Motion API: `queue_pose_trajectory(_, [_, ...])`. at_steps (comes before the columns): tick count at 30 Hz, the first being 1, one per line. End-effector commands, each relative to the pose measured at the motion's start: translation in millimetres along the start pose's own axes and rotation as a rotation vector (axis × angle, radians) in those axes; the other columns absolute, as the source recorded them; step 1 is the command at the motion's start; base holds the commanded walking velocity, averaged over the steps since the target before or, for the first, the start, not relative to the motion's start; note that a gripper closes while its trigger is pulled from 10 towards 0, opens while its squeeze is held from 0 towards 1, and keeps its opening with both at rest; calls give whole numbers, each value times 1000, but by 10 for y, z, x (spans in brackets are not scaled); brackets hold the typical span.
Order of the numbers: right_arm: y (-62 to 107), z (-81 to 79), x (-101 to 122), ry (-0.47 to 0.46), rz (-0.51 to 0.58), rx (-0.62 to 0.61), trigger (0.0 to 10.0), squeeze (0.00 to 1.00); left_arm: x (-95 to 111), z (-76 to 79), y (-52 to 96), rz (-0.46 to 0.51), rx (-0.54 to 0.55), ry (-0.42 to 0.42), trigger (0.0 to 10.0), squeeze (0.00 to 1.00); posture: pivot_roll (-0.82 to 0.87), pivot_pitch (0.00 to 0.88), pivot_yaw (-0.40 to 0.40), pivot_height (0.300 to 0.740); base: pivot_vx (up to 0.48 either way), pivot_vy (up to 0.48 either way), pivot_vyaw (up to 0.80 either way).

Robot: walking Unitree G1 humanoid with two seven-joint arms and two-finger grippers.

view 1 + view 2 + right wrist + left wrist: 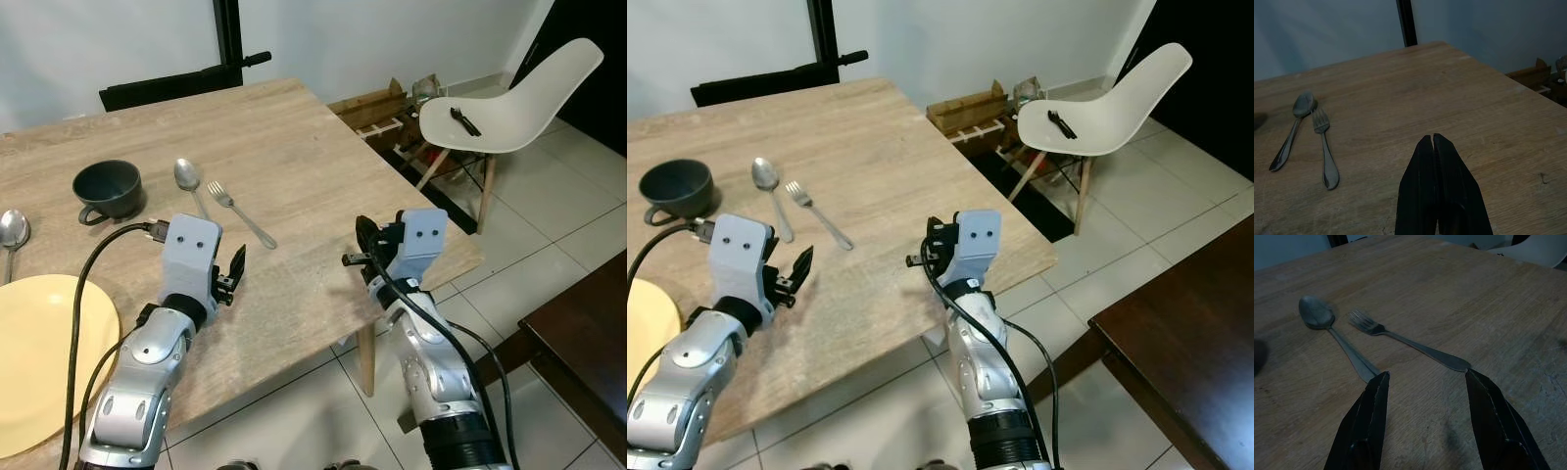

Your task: Setting the table

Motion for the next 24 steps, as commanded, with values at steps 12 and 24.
queue_pose_trajectory(12, [38,29,-53,-1,-27,-18,10000,0,-62,35,10,-17,-7,9,10000,0,2,31,4,740,-225,0,0])
queue_pose_trajectory(24, [38,30,-62,0,-31,-18,10000,0,-64,22,16,-16,-5,8,10000,0,4,28,7,740,-402,0,0])
Point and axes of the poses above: a point about 5 cm out from each wrist's last joint towards the gripper, its own y axis pointing back from the gripper into the wrist, its own x axis along the axis of the wrist's last joint, z = x × y, the point moved 2 cm from there along -y, pointing out of the wrist towards the gripper, and after that the axes turned 6 degrees about -y, right-handed, at the moved point
